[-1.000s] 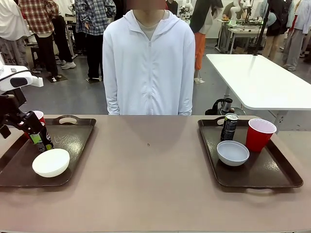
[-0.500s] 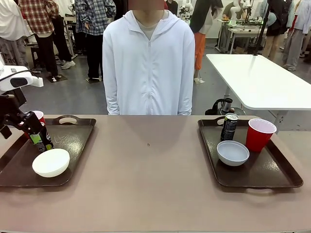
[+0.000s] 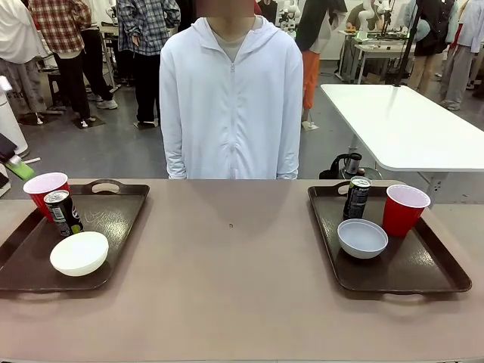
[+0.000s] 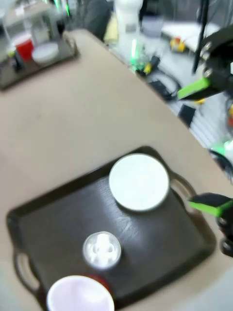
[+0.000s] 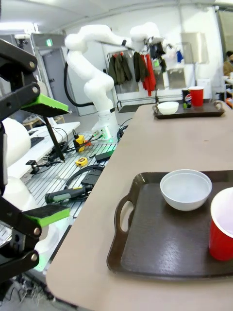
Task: Prepare tableware on both trays.
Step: Pick up a Picnic Bowl from the table and place it on a Handle tray.
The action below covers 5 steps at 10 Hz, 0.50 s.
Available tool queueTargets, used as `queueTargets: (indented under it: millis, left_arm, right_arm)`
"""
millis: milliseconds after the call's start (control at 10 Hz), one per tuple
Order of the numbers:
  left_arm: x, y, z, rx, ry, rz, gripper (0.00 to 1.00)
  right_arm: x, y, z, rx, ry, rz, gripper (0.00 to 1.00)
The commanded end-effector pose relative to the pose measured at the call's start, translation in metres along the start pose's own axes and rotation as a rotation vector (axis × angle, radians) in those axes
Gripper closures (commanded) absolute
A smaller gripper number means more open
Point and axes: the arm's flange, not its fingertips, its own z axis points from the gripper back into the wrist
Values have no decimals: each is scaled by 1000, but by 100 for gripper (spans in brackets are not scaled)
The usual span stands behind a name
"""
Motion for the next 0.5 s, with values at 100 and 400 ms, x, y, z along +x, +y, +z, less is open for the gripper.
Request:
queueTargets:
  millis: [100,400]
  left_arm:
    - [12,79,26,-349,63,107,0]
    - [-16,144,51,-412,-36,263,0]
  right_arm:
    - [0,3,0,12,-3,4,5]
    - [0,3,0,12,-3,4,5]
